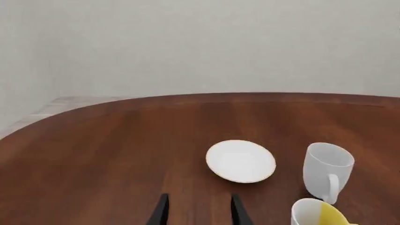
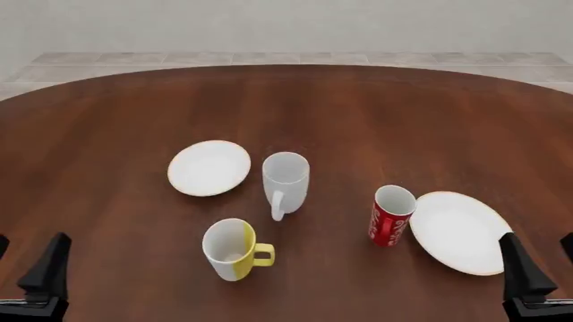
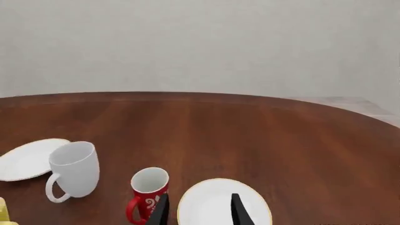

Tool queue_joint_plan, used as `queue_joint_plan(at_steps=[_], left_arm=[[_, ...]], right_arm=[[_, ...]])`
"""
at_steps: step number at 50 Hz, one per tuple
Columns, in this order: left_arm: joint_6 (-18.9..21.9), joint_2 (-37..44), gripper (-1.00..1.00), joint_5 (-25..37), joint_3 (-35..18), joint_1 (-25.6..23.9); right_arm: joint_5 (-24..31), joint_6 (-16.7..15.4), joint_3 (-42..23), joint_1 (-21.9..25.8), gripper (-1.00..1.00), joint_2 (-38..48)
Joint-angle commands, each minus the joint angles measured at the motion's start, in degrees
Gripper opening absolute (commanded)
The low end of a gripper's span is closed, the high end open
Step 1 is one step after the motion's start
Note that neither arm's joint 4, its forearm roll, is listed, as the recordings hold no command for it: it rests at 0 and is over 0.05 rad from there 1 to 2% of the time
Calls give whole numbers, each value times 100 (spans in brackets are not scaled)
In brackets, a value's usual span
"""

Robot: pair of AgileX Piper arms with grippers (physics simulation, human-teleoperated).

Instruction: Put the white mug on the left plate.

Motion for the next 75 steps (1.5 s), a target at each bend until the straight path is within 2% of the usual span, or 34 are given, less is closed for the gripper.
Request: queue_joint_plan(at_steps=[1, 10, 20, 24, 31, 32, 33, 35, 37, 42, 44, 46, 47, 48, 51, 53, 57, 58, 61, 63, 65, 66, 67, 68, 69, 75], left_arm=[[26, 22, 100, 15, -44, -53], [-83, -2, 100, 25, 10, -17], [28, 48, 100, -38, -4, -64], [191, 0, 100, -40, 9, -79], [320, 473, 100, -228, -237, -260], [409, 889, 100, -395, -304, -476], [270, 1151, 100, -491, -371, -623], [165, 1307, 100, -518, -487, -785], [258, 1317, 100, -423, -661, -844], [-201, 1694, 100, -411, -963, -1053], [-127, 1920, 100, -466, -1058, -1078], [24, 2073, 100, -788, -848, -1138], [-37, 2144, 100, -470, -1228, -1198], [-111, 2275, 100, -408, -1354, -1268], [-168, 2413, 100, -375, -1487, -1369], [27, 2547, 100, -353, -1612, -1479], [28, 2765, 100, -322, -1800, -1580], [207, 3291, 100, -394, -1923, -1780], [307, 3796, 100, -383, -2132, -1792], [220, 4080, 100, -698, -1971, -1905], [254, 4034, 100, -643, -2046, -1947], [346, 4278, 100, -587, -2141, -2026], [303, 4159, 100, -252, -2478, -2149], [405, 4100, 100, -154, -2565, -2079], [440, 4171, 100, -94, -2669, -2226], [474, 4444, 100, 94, -2931, -2276]], right_arm=[[30, 2, -18, -57, 100, 12], [35, -6, -19, -52, 100, 15], [38, -24, -20, -51, 100, 13], [43, -26, -24, -50, 100, 11], [36, -43, -22, -43, 100, 27], [36, -42, -20, -45, 100, 28], [34, -42, -19, -44, 100, 29], [32, -41, -20, -45, 100, 30], [35, -35, -18, -49, 100, 31], [26, -36, -13, -53, 100, 40], [17, -35, -12, -54, 100, 52], [17, -30, -10, -55, 100, 55], [19, -27, -10, -57, 100, 54], [33, -27, -11, -57, 100, 40], [24, -20, -10, -60, 100, 52], [20, -18, -8, -60, 100, 52], [24, -8, -5, -63, 100, 46], [26, -1, -4, -67, 100, 41], [45, 10, -2, -74, 100, 15], [41, 17, -5, -81, 100, 17], [40, 22, -7, -89, 100, 13], [48, 23, -6, -91, 100, 4], [47, 27, -6, -94, 100, 2], [45, 28, 0, -97, 100, -4], [44, 32, -2, -104, 100, -1], [50, 40, -7, -116, 100, -8]])
